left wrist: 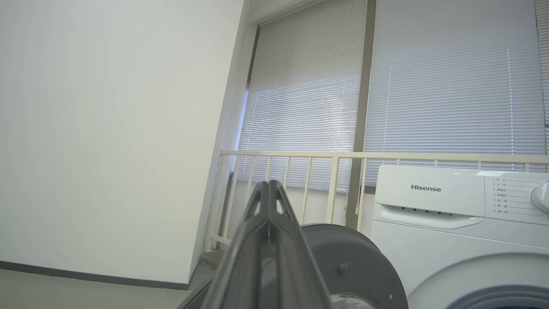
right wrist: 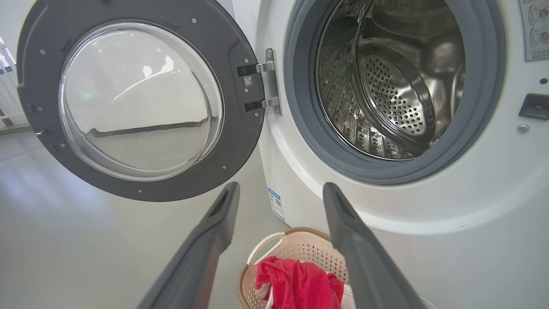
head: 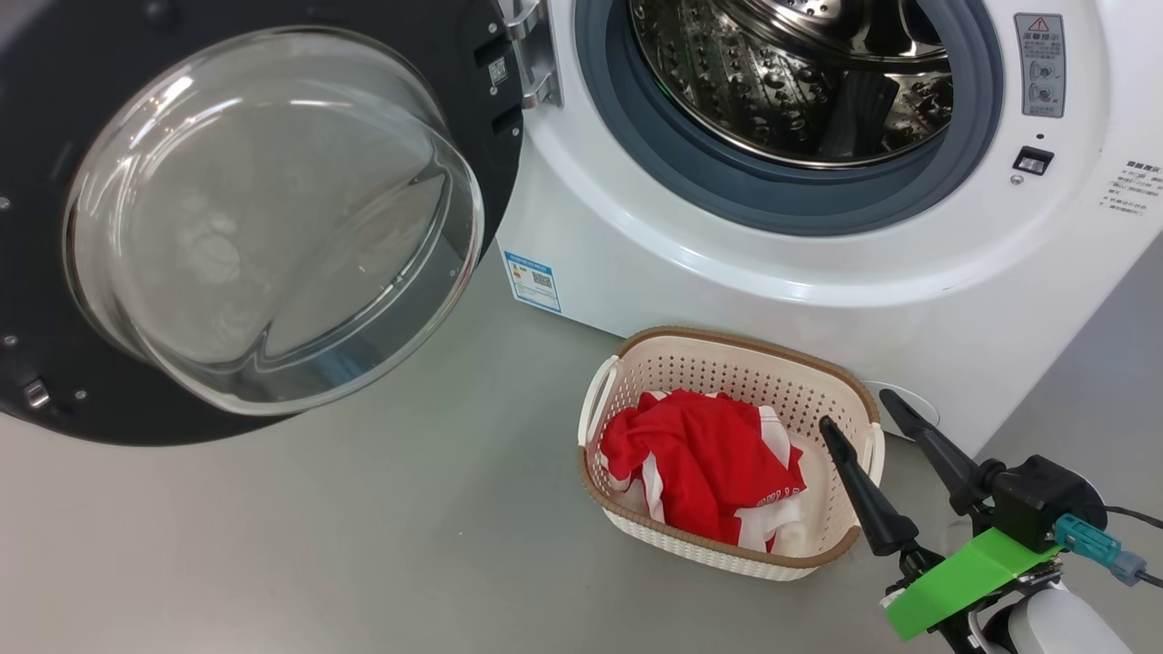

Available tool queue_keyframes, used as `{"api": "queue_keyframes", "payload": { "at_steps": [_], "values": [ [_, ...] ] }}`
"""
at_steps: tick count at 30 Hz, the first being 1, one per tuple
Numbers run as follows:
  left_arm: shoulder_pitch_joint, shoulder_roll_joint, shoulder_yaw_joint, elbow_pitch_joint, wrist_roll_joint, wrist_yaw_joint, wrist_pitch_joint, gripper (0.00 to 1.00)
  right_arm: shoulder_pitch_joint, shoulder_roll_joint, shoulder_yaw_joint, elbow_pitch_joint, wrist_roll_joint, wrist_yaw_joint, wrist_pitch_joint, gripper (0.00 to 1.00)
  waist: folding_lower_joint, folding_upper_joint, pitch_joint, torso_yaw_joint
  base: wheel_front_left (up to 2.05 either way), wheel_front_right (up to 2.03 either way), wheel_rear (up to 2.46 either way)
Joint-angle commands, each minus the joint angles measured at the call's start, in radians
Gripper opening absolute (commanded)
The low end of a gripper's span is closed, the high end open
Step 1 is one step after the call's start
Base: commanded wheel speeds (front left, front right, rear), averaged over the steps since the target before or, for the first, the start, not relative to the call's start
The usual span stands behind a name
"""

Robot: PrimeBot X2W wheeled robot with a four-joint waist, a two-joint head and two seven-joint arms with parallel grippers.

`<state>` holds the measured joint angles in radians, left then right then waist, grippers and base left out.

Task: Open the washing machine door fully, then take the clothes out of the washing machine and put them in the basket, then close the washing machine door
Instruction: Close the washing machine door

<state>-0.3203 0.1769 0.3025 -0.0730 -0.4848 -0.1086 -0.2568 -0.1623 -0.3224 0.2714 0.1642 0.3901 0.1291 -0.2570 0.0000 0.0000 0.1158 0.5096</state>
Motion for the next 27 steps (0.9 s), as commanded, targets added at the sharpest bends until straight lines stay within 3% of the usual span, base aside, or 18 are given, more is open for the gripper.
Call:
{"api": "queue_keyframes", "payload": {
  "at_steps": [1, 9, 17, 20, 23, 27],
  "values": [
    [-0.095, 0.090, 0.054, 0.030, -0.041, -0.009, 0.006, 0.00, 0.002, -0.005, 0.010, -0.028, 0.009, 0.002, -0.005, 1.00, 0.0000, 0.0000, 0.004, 0.000, 0.00, 0.00, 0.00],
    [-0.388, 0.288, 0.072, 0.375, -0.206, -0.020, 0.112, 0.00, -0.001, -0.009, 0.013, -0.032, 0.009, 0.002, -0.005, 1.00, 0.0000, 0.0000, 0.029, -0.005, 0.00, 0.00, 0.00],
    [-0.610, 0.406, 0.051, 0.740, -0.359, -0.022, 0.296, 0.00, -0.028, -0.032, 0.028, -0.035, 0.015, 0.002, -0.005, 1.00, 0.0000, 0.0000, 0.079, -0.022, 0.00, 0.00, 0.00],
    [-0.646, 0.434, 0.045, 0.815, -0.378, -0.022, 0.346, 0.00, -0.041, -0.042, 0.031, -0.038, 0.015, 0.002, -0.005, 1.00, 0.0000, 0.0000, 0.099, -0.028, 0.00, 0.00, 0.00],
    [-0.703, 0.475, 0.050, 0.943, -0.433, -0.022, 0.461, 0.00, -0.058, -0.055, 0.029, -0.042, 0.015, 0.002, -0.005, 1.00, 0.0000, 0.0000, 0.133, -0.041, 0.00, 0.00, 0.00],
    [-0.714, 0.502, 0.029, 0.995, -0.473, -0.022, 0.563, 0.00, -0.068, -0.068, 0.031, -0.044, 0.015, 0.002, -0.005, 1.00, 0.0000, 0.0000, 0.165, -0.052, 0.00, 0.00, 0.00]
  ]
}}
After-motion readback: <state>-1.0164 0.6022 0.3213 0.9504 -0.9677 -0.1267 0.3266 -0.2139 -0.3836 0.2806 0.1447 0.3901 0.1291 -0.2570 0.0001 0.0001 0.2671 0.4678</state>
